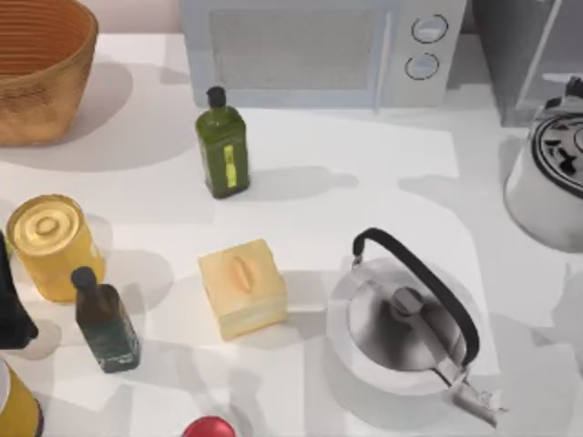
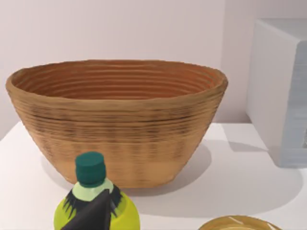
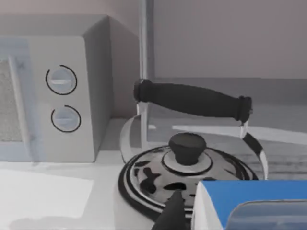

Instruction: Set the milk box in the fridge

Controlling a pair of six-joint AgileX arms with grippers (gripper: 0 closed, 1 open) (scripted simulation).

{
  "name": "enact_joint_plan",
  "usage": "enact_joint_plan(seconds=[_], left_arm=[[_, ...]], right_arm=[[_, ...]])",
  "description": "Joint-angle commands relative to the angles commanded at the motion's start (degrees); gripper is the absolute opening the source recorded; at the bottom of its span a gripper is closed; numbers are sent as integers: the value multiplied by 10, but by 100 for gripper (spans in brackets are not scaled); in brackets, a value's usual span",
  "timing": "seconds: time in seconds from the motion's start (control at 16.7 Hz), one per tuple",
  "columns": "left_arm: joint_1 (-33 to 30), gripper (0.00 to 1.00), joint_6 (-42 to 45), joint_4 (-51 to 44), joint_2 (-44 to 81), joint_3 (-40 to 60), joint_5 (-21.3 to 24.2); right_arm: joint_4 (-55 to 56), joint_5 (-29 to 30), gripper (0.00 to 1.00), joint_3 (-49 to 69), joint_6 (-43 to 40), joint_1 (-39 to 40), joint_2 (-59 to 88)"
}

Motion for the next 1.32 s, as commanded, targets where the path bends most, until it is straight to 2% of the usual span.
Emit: enact_joint_plan(seconds=[0.3, 0.9, 1.32], left_arm=[[0, 100, 0, 0, 0, 0, 0], [0, 100, 0, 0, 0, 0, 0], [0, 100, 0, 0, 0, 0, 0]], right_arm=[[103, -39, 0, 82, 6, -11, 174], [430, -105, 0, 356, -5, -91, 815], [615, -127, 0, 527, 0, -152, 1113]])
